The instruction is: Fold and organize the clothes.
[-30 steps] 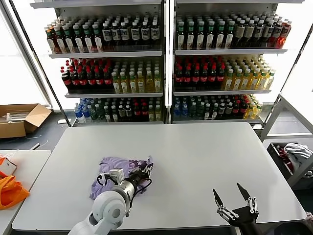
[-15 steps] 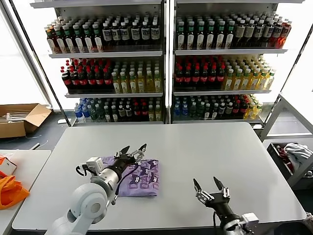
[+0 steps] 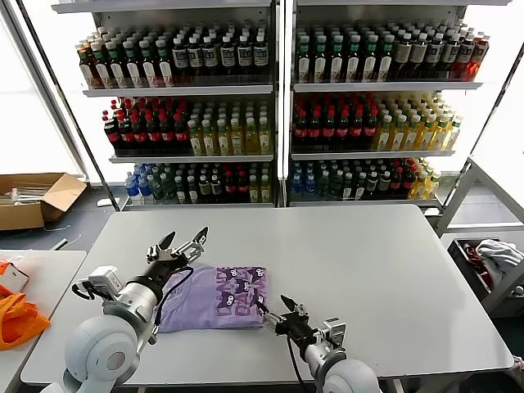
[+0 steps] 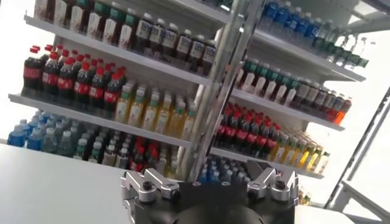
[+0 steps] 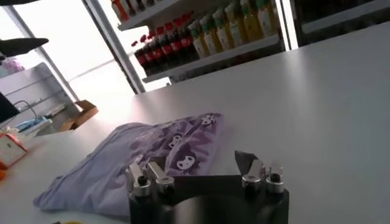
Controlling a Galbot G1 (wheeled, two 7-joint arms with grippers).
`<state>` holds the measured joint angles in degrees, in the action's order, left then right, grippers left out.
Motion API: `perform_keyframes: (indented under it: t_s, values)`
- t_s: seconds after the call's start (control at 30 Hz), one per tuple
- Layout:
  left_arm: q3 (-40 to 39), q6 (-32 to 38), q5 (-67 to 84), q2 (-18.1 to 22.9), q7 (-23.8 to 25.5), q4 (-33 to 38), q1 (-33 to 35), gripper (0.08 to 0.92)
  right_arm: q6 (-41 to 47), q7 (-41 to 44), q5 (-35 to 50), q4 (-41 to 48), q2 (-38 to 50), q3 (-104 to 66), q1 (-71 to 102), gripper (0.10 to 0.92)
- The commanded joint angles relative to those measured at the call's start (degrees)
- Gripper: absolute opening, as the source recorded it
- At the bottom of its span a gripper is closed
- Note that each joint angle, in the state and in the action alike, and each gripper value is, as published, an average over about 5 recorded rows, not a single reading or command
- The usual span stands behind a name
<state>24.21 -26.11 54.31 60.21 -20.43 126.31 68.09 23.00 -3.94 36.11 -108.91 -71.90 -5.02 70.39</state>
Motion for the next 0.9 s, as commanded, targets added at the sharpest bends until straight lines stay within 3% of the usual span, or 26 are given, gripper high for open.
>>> perform_keyframes:
  t_s: [0.03,0.63,0.73,0.9]
  values:
    - [3.64,0.33,-0.52,-0.39,0.79,2.25,3.06,0.822,2.97,-1.60,4.08,4.98,-0.07,7.29,-6.90,0.689]
    - [2.65,0.36,0.24,-1.01,0.60,1.68,2.20,0.823,1.94,-0.03,-1.60,-1.00,2.76,-0.81,0.28,0.170]
    - [2.37,0.37,0.25,-0.81,0.63,1.70,2.10,0.822,1.79,0.61,-2.43,-4.01,4.92,-4.21,2.93,0.117]
    - [2.18,0.38,0.26,-0.70,0.70,1.78,2.19,0.823,0.55,1.88,-4.02,-8.36,10.02,-11.50,9.22,0.111]
